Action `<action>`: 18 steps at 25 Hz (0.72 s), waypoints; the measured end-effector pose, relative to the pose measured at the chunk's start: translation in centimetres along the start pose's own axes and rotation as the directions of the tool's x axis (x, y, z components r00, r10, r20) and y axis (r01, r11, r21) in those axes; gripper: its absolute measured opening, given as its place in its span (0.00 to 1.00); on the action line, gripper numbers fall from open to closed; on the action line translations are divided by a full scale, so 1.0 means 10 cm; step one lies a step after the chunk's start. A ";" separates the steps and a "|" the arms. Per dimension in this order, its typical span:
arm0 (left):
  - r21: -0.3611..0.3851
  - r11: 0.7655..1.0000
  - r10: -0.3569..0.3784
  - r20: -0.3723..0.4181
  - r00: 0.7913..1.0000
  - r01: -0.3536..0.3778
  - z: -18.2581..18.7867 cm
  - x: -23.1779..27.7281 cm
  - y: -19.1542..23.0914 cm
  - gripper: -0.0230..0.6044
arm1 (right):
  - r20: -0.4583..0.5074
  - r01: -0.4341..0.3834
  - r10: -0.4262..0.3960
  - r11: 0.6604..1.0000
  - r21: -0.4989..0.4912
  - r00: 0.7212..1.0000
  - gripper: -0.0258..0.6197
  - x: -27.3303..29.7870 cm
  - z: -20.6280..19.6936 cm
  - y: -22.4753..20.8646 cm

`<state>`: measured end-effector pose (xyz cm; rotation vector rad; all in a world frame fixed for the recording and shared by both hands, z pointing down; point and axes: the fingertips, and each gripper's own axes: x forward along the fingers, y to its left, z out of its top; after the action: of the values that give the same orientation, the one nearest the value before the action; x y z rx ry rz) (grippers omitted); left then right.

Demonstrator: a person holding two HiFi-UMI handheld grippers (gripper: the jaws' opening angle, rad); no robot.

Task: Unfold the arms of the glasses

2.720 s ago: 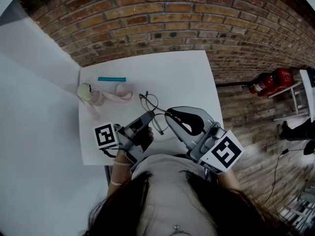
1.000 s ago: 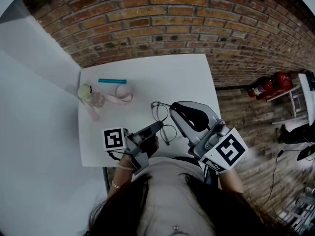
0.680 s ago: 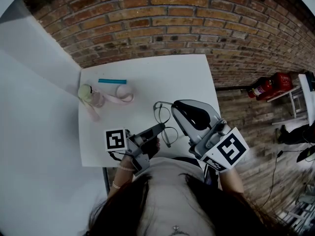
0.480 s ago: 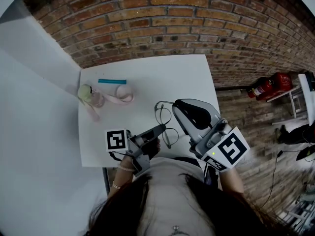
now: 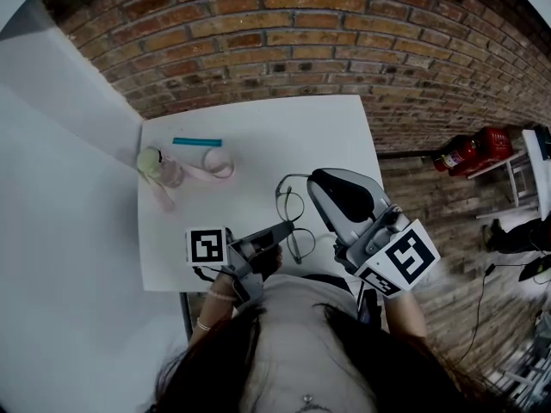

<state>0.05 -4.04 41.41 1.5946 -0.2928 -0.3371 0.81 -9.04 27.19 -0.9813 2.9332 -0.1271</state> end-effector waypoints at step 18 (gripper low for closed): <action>-0.014 1.000 -0.022 0.002 1.000 0.022 0.02 -0.01 0.00 0.07 | 0.026 -0.019 0.018 0.999 0.034 0.999 0.10 -0.03 -0.01 -0.01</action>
<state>-0.10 -4.22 41.43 1.5851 -0.2739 -0.3564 1.08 -8.92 27.31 -0.9436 2.9061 -0.1623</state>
